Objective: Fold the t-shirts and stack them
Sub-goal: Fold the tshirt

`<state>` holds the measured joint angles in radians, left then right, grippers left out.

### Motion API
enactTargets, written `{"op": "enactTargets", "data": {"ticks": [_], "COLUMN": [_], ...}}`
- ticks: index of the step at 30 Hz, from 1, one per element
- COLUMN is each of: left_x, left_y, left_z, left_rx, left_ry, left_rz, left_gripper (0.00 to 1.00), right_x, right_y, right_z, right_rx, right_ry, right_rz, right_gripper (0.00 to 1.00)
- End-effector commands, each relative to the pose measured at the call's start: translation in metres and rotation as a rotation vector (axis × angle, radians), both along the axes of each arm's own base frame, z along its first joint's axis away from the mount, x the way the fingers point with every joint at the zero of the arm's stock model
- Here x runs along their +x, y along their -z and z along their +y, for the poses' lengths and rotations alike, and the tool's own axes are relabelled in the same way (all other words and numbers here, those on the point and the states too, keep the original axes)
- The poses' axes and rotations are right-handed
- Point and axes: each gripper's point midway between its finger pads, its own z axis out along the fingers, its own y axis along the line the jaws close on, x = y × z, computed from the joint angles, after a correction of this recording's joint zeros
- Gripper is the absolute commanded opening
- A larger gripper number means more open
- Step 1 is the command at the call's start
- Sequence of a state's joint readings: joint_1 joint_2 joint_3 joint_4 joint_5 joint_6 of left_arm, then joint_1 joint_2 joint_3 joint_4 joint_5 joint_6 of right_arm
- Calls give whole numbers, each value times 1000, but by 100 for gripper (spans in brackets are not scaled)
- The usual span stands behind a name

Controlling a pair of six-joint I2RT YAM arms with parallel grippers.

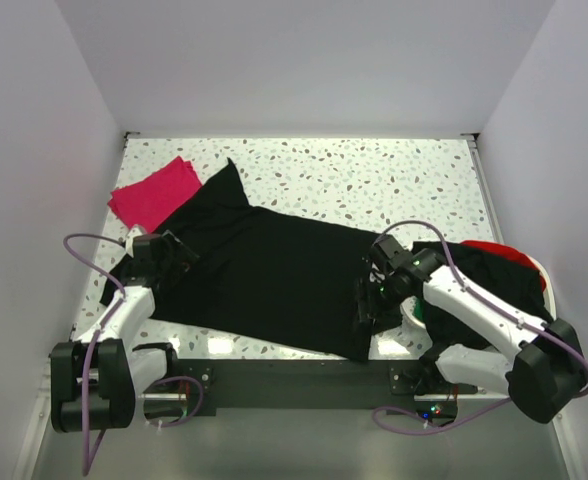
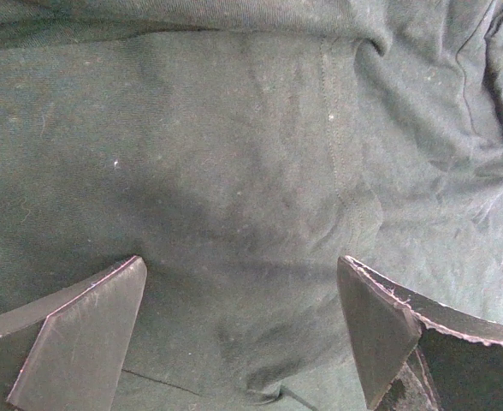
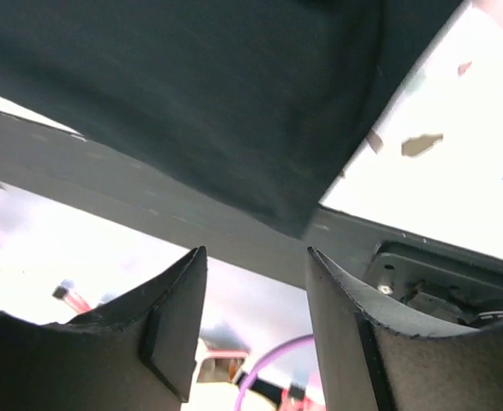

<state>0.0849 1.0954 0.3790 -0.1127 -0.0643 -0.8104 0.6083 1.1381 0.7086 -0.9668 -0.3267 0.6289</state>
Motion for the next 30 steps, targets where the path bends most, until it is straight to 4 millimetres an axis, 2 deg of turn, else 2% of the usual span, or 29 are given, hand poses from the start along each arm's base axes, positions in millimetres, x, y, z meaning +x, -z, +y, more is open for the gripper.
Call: {"op": "enactTargets", "data": {"ticks": [1,5,8,12,15,21,30], "left_x": [-62,-60,-62,-61,-61,-62,-69], "left_y": [42,38,39,37,37,37,36], "left_z": [1,-1,-2,-1,-1,-1,2], "left_rx": [18,12,5,7,9,4,0], "left_ry": [19,28,28,25,17,7,-34], "left_rz": [271,244,243,234,235,225,263], "left_gripper": [100,100,100,100,100,100,100], "right_x": [28,52,63,71,75,68,56], "right_y": [-17,-12,-3,6,15,49,75], "right_z": [-2,0,16,26,20,14,-19], "right_rx": [-58,-94,-47,-31,-76,-128,-321], "right_ry": [51,79,72,45,44,32,51], "right_rz": [-104,-166,-165,-162,-166,-101,-17], "right_gripper": [54,57,57,56,57,56,58]}}
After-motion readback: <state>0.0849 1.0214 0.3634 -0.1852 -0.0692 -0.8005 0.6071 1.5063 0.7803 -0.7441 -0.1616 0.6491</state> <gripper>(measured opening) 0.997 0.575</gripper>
